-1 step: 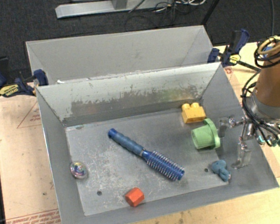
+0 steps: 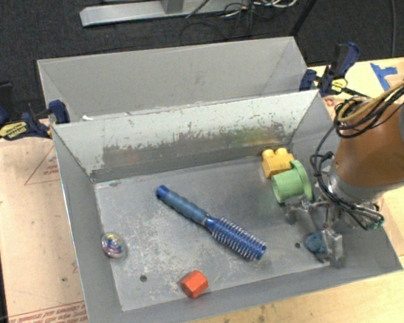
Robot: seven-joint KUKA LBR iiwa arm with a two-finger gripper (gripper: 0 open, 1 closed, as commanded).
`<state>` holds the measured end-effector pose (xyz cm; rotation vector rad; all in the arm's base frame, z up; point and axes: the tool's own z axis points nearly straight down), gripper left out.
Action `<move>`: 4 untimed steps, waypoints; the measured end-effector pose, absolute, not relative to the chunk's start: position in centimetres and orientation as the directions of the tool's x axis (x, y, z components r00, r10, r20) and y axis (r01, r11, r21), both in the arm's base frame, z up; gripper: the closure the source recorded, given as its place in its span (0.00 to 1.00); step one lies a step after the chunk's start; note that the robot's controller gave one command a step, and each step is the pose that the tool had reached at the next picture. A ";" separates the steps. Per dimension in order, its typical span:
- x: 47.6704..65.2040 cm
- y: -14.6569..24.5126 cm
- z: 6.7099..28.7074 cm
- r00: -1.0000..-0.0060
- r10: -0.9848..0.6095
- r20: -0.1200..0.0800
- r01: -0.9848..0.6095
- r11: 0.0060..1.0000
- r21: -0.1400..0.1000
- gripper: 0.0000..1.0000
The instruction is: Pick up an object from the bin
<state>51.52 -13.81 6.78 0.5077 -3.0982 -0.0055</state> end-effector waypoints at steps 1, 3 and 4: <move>51.2 -14.7 7.0 -0.856 -0.517 -0.002 -0.517 0.856 0.008 0.00; 50.3 -14.9 10.8 -0.420 -0.907 -0.003 -0.907 0.420 -0.002 1.00; 50.3 -13.5 26.0 -0.421 -0.907 -0.004 -0.907 0.421 -0.010 1.00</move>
Offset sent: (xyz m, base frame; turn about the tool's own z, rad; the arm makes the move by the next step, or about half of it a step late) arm -0.0035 -0.0135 0.0022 -0.2212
